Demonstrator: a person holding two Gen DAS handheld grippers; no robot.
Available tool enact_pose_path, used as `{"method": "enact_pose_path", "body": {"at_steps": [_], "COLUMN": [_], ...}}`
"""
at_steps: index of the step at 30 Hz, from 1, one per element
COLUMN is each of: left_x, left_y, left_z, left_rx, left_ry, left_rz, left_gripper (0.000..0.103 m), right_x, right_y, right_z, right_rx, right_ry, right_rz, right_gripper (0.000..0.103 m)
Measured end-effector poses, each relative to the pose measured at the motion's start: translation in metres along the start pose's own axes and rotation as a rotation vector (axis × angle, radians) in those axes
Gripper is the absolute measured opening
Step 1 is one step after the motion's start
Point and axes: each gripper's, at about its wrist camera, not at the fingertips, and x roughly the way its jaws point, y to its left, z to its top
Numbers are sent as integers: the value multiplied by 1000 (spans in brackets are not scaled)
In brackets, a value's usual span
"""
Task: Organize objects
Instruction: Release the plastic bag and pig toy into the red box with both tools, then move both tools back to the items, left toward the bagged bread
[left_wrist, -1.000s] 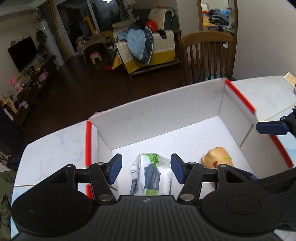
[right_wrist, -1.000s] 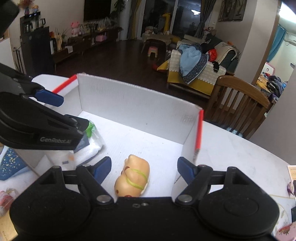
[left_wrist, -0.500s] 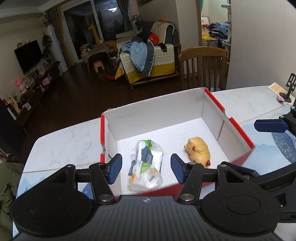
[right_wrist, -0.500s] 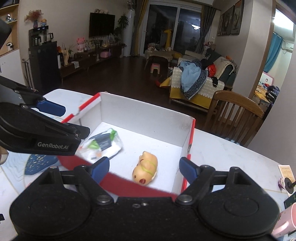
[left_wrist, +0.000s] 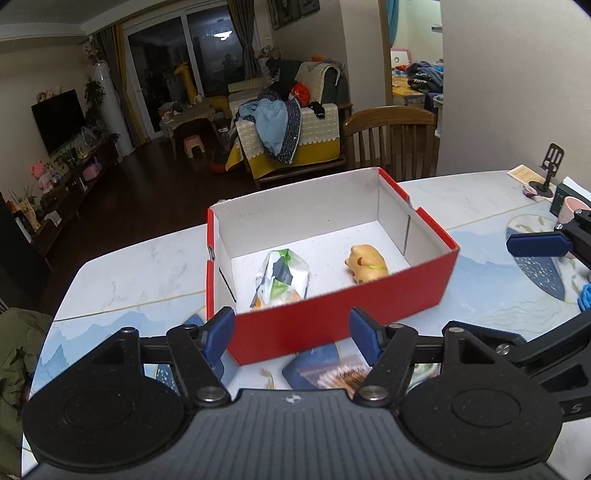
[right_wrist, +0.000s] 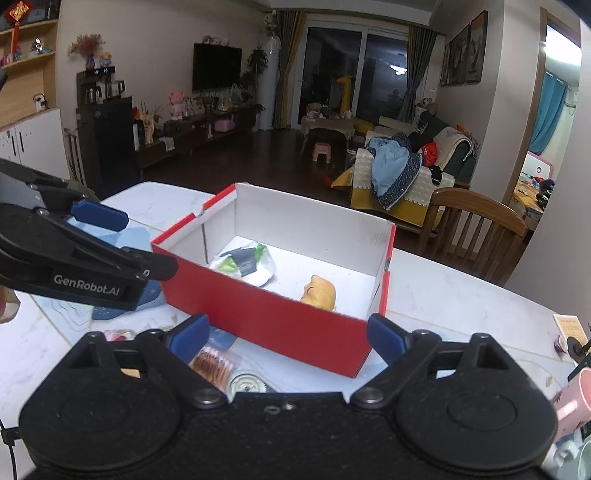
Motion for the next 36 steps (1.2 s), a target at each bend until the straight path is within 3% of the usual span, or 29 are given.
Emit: {"method": "enact_pose_path", "body": {"at_steps": [5,19,22,25,36], "left_x": [-20,-50,-47,-42,-2], "left_y": [-3,7,9,11,0], "left_z": [-17,-87,-100,-112,-143], "left_rx": [10,-38,-51,-57,-15], "left_ry": [-42,-132,-148,-160,-141], "left_rz": [9,-25,-22,-20,-20], "left_gripper": [80,88,90,101,102], "right_x": [-13,-26,-23,-16,16], "right_y": [5,20,25,34,53], "right_z": [-14,-61,-70,-82,-124], "right_rx": [-2,19,22,10,-8], "right_ry": [-27,-55,-50,-38,47], "right_rz": [19,3,3,7,-15], "right_gripper": [102,102,102,102,102]}}
